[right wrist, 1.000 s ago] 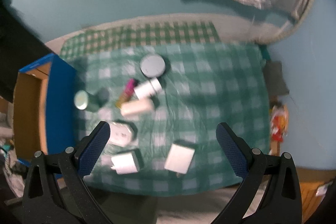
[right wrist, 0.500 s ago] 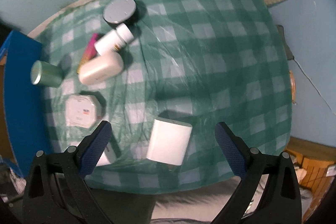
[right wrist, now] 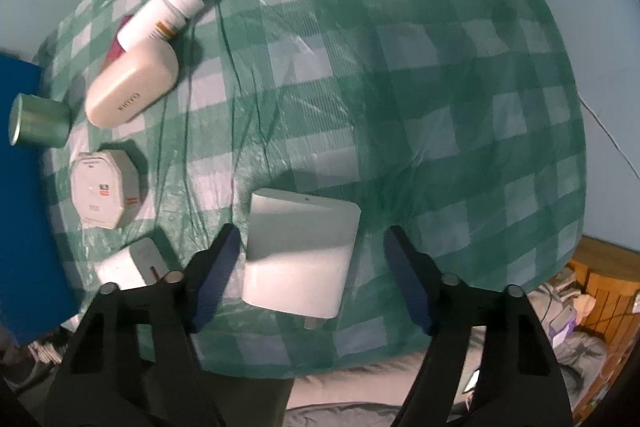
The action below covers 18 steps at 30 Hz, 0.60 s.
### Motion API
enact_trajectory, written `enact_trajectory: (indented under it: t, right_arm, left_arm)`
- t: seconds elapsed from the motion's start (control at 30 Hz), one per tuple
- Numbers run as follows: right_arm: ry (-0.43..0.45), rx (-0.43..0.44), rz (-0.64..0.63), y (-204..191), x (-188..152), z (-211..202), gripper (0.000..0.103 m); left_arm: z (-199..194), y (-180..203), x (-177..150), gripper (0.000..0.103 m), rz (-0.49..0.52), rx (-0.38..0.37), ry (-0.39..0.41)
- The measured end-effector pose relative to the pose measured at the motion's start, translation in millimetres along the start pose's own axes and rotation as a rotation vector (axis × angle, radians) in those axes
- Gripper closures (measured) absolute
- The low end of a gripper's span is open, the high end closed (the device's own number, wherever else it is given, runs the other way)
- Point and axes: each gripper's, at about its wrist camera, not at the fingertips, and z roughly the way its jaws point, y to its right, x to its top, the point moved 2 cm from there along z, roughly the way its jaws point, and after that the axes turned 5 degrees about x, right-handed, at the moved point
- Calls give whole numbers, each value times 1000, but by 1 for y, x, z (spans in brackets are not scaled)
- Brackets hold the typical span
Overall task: Organize rigid objects
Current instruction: 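Move the right gripper down onto the white square plug adapter and close, then carry the white adapter into the box with the right gripper and release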
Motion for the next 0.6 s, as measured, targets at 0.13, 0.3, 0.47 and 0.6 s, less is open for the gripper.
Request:
enact_trajectory:
  t: [0.13, 0.3, 0.47, 0.6]
  right_arm:
    - [-7, 31, 15, 3, 0, 8, 45]
    - [15, -7, -20, 0, 2, 10, 49]
    - [21, -16, -46, -8, 1, 6, 51]
    - [24, 0, -69, -17, 4, 3, 52]
  left_arm:
    - [8, -2, -2, 53, -17, -20, -24]
    - [14, 2, -4, 61, 3, -20, -40]
    - [16, 5, -4, 73, 16, -39, -51]
    - [16, 8, -4, 75, 34, -40, -56]
